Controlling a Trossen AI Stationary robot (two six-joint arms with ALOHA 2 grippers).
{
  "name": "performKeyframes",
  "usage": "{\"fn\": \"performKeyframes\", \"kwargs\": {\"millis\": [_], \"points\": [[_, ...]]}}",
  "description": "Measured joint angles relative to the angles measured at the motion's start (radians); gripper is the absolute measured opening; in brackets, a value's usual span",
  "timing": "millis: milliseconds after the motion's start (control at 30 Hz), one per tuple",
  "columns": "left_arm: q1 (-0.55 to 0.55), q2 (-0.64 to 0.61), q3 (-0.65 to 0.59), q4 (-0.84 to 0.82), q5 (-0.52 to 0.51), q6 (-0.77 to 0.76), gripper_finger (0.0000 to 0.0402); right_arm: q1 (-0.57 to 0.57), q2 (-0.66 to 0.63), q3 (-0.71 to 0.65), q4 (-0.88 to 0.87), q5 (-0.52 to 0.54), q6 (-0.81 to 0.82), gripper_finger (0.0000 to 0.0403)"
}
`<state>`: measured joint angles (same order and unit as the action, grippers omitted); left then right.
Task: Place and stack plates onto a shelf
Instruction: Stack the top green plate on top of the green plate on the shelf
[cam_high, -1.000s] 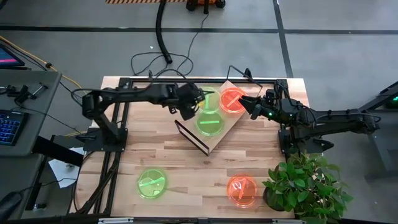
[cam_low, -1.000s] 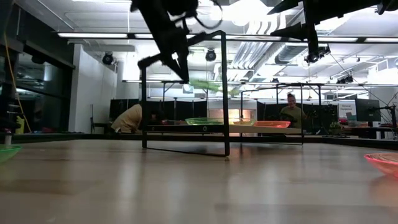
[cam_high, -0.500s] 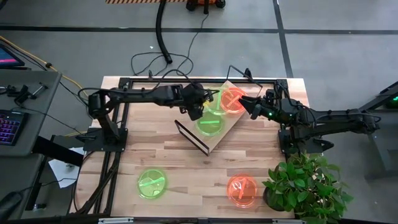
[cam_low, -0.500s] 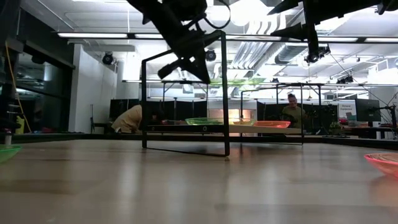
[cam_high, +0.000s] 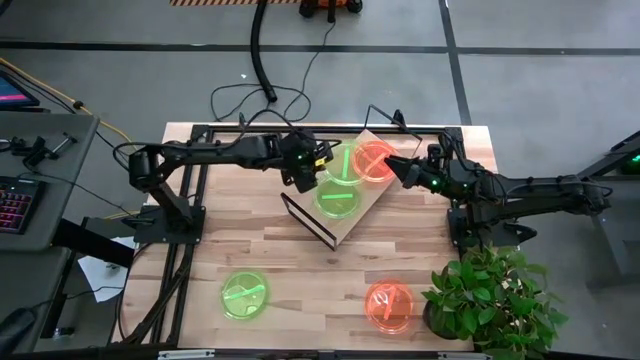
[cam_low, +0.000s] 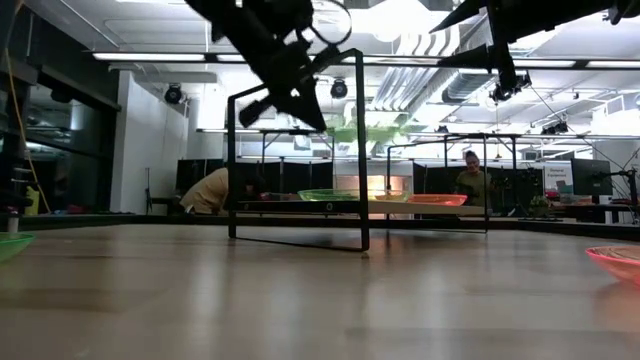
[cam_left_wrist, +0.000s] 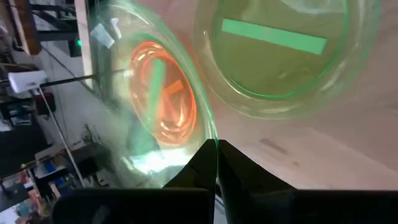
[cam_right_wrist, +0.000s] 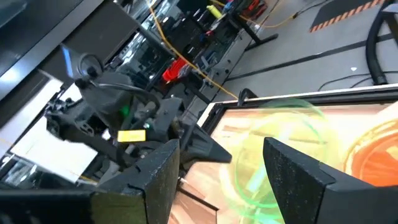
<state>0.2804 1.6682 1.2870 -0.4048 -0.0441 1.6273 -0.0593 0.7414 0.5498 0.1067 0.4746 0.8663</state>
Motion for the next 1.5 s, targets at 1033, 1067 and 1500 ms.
{"fn": "performKeyframes", "kwargs": {"millis": [1033,1067,1500], "points": [[-0.039,0.012,-0.149,-0.028,0.121,0.002,0.0,0.0,0.0,0.0,-0.021,0.078,0.024,0.0216],[-0.039,0.012,-0.149,-0.028,0.121,-0.001,0.0,0.0,0.0,0.0,-0.022,0.078,0.023,0.0216],[-0.04,0.012,-0.149,-0.025,0.121,-0.216,0.0001,0.001,0.0,0.0,-0.022,0.067,0.023,0.0216]]}}
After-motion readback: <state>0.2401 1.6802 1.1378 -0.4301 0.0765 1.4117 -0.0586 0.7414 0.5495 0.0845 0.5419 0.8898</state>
